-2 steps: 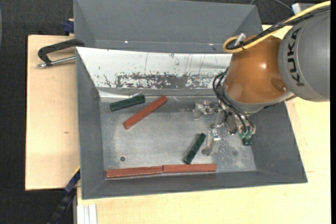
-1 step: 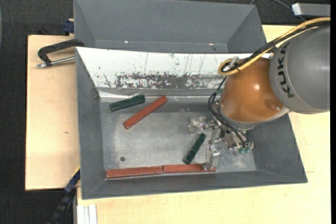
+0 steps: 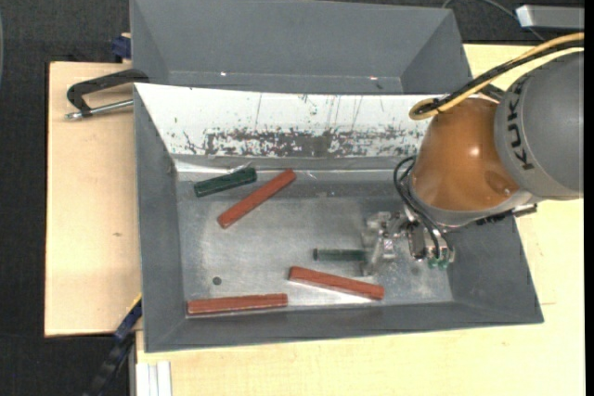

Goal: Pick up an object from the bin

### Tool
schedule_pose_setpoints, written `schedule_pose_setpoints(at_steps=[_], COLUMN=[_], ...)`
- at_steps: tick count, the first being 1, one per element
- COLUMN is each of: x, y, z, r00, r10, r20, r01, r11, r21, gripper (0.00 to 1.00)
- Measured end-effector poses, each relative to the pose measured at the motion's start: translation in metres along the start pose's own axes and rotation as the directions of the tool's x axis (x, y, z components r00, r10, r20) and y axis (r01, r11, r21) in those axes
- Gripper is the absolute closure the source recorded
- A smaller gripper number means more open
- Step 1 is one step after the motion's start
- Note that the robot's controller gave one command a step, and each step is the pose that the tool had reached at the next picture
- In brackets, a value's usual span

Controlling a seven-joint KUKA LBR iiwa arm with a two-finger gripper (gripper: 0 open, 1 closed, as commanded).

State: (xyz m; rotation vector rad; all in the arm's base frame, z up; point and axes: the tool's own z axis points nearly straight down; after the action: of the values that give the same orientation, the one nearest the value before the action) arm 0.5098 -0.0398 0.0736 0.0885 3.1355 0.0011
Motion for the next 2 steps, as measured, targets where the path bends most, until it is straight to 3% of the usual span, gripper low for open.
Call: schedule_pose_setpoints(at_steps=[1, 2], x=[0.000, -0.020], y=[0.000, -0.004], z=[0.000, -0.113], r00=[1.000, 0.999], r10=[0.000, 0.034], r20=[0.000, 0.000], r01=[0.000, -0.034], r11=[1.000, 0.999], r21=[0.000, 0.000], gripper=[1.00, 1.00])
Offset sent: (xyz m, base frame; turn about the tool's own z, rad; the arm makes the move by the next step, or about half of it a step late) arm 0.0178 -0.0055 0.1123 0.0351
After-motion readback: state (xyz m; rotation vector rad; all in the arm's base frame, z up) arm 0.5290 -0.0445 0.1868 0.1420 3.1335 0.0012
